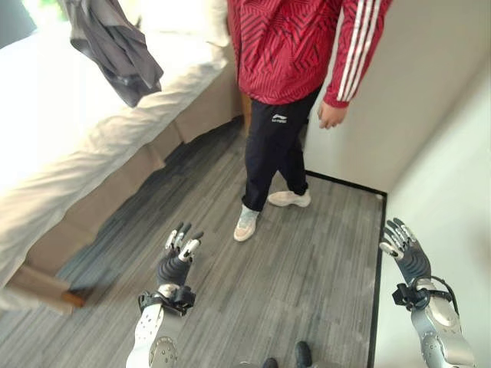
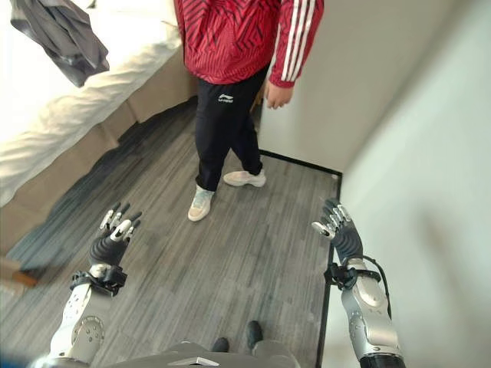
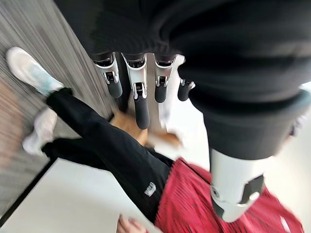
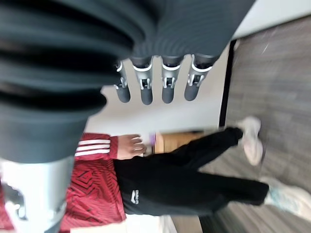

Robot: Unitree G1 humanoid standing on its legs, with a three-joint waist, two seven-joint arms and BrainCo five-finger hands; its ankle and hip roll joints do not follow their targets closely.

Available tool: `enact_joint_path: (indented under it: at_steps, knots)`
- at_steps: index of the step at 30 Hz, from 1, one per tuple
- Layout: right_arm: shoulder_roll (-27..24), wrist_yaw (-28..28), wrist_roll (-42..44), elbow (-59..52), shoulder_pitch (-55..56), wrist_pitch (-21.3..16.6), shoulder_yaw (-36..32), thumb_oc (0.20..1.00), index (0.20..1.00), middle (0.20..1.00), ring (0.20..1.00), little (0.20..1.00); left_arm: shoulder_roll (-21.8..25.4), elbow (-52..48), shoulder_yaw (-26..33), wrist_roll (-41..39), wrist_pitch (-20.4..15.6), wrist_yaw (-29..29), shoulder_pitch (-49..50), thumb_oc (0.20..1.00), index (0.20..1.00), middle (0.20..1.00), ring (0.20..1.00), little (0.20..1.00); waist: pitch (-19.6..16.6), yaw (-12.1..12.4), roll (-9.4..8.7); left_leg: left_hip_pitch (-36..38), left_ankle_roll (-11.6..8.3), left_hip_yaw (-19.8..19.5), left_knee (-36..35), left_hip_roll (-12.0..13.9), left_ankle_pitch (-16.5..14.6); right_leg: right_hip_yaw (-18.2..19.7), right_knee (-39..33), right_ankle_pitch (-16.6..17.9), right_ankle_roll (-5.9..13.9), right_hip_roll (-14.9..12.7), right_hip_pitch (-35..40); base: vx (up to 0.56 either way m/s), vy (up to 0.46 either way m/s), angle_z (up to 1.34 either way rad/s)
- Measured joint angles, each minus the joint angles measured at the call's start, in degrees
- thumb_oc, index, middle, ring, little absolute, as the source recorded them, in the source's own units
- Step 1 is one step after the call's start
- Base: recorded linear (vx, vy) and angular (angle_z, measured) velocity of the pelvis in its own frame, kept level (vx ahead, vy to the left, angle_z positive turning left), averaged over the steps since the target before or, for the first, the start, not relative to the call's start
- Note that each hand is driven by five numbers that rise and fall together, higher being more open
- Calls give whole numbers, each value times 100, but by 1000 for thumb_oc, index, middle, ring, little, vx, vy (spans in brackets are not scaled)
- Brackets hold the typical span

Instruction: Pick up bed clothes into laundry basket.

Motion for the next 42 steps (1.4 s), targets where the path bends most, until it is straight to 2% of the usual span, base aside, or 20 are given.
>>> enact_joint_path:
  at_steps: [1, 2, 3, 5, 6, 7, 8, 9, 10, 13, 17, 24, 34, 35, 37, 38, 39, 40, 41, 42]
  knots:
    - [-86, 49, 1, -403, 65, -50, 39, 1000, 1000, 1000, 1000, 1000, 178, 147, 22, -10, 6, -1, -13, 1000, 1000, 1000, 1000, 1000, 76, -224, -227, -406, -8, 2951, 985, 878, -374, -582, -8, -249, -263, -43, 114, -123, -142, 163]
    - [6, 47, 4, -405, 2, -45, 25, 1000, 1000, 1000, 1000, 1000, 227, 141, 54, -12, 6, 6, -6, 1000, 1000, 1000, 1000, 1000, 105, -191, -261, -420, -50, 3295, 1138, 1198, -481, -711, 124, -272, -328, -18, 20, -149, -166, 196]
    - [86, 49, 15, -492, 1, -58, -53, 1000, 1000, 1000, 1000, 1000, 231, 132, 18, -12, 45, 4, -16, 1000, 1000, 1000, 1000, 1000, 120, -221, -231, -445, -125, 3547, 1364, 1515, -565, -908, 162, -260, -309, -28, 17, -77, -63, 72]
    - [62, 55, 48, -610, 93, -57, -97, 1000, 1000, 1000, 1000, 1000, 185, 83, -83, -11, 115, -25, -26, 1000, 1000, 1000, 1000, 1000, 154, -298, -141, -295, -229, 3651, 1359, 1667, -632, -1171, 176, -270, -314, -105, 30, -45, 15, 85]
    - [102, 60, 49, -618, 184, -56, -171, 1000, 1000, 1000, 1000, 1000, 187, 81, -171, -11, 125, -58, -67, 1000, 1000, 1000, 1000, 1000, 179, -410, -42, -184, -250, 3894, 1253, 1738, -645, -1472, 112, -265, -263, -181, 116, -48, 101, 189]
    - [150, 41, 52, -626, 480, -54, -403, 1000, 1000, 1000, 1000, 1000, 30, -40, -297, -11, 174, -114, -243, 1000, 1000, 1000, 1000, 1000, 105, -728, 321, 183, -180, 4087, 189, 1682, -510, -2012, 134, -386, -24, -258, 151, -40, 105, 177]
    - [121, 35, 51, -590, 479, -40, -464, 1000, 1000, 1000, 1000, 1000, -70, -129, -297, -11, 175, -157, -282, 1000, 1000, 1000, 1000, 1000, 112, -667, 598, 436, -179, 4065, -390, 1690, -515, -2030, 184, -378, 52, -175, 118, -49, 130, 139]
    - [223, 21, 51, -544, 448, 4, -424, 1000, 1000, 1000, 1000, 1000, -74, -126, -295, -10, 198, -140, -318, 1000, 1000, 1000, 1000, 1000, 92, -624, 640, 583, -68, 4013, -790, 1489, -193, -2106, 214, -286, 116, -311, 71, -29, 97, 48]
    - [202, 47, 47, -602, 469, 9, -304, 1000, 1000, 1000, 1000, 1000, -108, -254, -298, -8, 196, -146, -348, 1000, 1000, 1000, 1000, 1000, 57, -640, 734, 601, 77, 3771, -1047, 1251, -78, -2247, 215, -253, 242, -469, 47, -29, 91, 52]
    - [200, 139, 33, -641, 487, 22, -79, 1000, 1000, 1000, 1000, 1000, -100, -251, -233, -8, 198, -147, -310, 1000, 1000, 1000, 1000, 1000, 8, -561, 663, 610, 124, 3777, -1100, 1111, -48, -2268, 91, -166, 356, -638, 81, -31, 95, 19]
    - [218, 208, -71, -621, 483, 48, 121, 1000, 1000, 1000, 1000, 1000, -29, -246, -219, 19, 211, -151, 41, 1000, 1000, 1000, 1000, 1000, -185, -517, 486, 628, 240, 3796, -1200, 1010, 31, -2249, 45, -35, 432, -710, 72, -59, 91, -1]
    - [130, 342, -66, -579, 485, 171, 439, 1000, 1000, 1000, 1000, 1000, -46, -247, -221, 58, 210, -151, 89, 1000, 1000, 1000, 1000, 1000, -420, -516, 552, 636, 263, 3772, -1213, 1023, 91, -2260, 47, 5, 429, -698, 80, -21, 33, 1]
    - [37, 430, 49, -573, 519, 259, 500, 1000, 1000, 1000, 1000, 1000, -53, -245, -211, 62, 208, -144, 140, 1000, 1000, 1000, 1000, 1000, -563, -515, 355, 635, 259, 3809, -1295, 1041, 175, -2209, 48, 24, 401, -671, 2, 0, 0, -2]
    - [38, 428, 48, -415, 610, 259, 489, 1000, 1000, 1000, 1000, 1000, -145, -245, -198, 101, 208, -141, 272, 1000, 1000, 1000, 1000, 1000, -467, -520, 435, 767, 226, 3910, -1414, 1058, 168, -2128, -146, 73, 422, -600, 123, 0, 0, 0]
    - [29, 185, 535, -230, 503, 206, 498, 1000, 1000, 1000, 1000, 1000, -144, -210, -210, 75, 99, 129, 204, 1000, 1000, 1000, 1000, 1000, -440, -427, 405, 433, 149, 4066, -965, 1162, -40, -1981, -10, 46, 386, -604, -35, -71, 17, -18]
    - [27, 50, 648, -133, 451, 201, 397, 1000, 1000, 1000, 1000, 1000, -130, -166, -233, 48, 75, 221, 108, 1000, 1000, 1000, 1000, 1000, -415, -430, 396, 267, 86, 4114, -812, 1199, -130, -2020, -18, 135, 352, -623, -97, -75, 89, 8]
    - [-12, -70, 671, -132, 426, 196, 332, 1000, 1000, 1000, 1000, 1000, -134, -90, -226, 44, 72, 276, -9, 1000, 1000, 1000, 1000, 1000, -363, -494, 409, 215, 116, 4257, -849, 1239, -170, -2128, -44, 147, 327, -661, -110, -82, 106, 40]
    - [23, -187, 667, -131, 374, 151, 251, 1000, 1000, 1000, 1000, 1000, -116, 24, -249, 50, 61, 324, -72, 1000, 1000, 1000, 1000, 1000, -335, -590, 436, 285, 107, 4732, -911, 1332, -131, -2247, -54, 176, 330, -725, -141, -98, 120, 59]
    - [87, -299, 668, -85, 314, 125, 171, 1000, 1000, 1000, 1000, 1000, -111, 28, -324, 50, 63, 365, -86, 1000, 1000, 1000, 1000, 1000, -308, -681, 507, 308, 183, 4652, -1020, 1293, 1, -2310, -26, 168, 367, -723, -87, -47, 72, 46]
    - [107, -370, 687, -12, 289, 100, 160, 1000, 1000, 1000, 1000, 1000, -114, 20, -362, 52, 66, 393, -106, 1000, 1000, 1000, 1000, 1000, -311, -701, 518, 316, 172, 4575, -1046, 1268, 3, -2346, -35, 158, 379, -752, -59, 8, 38, 43]
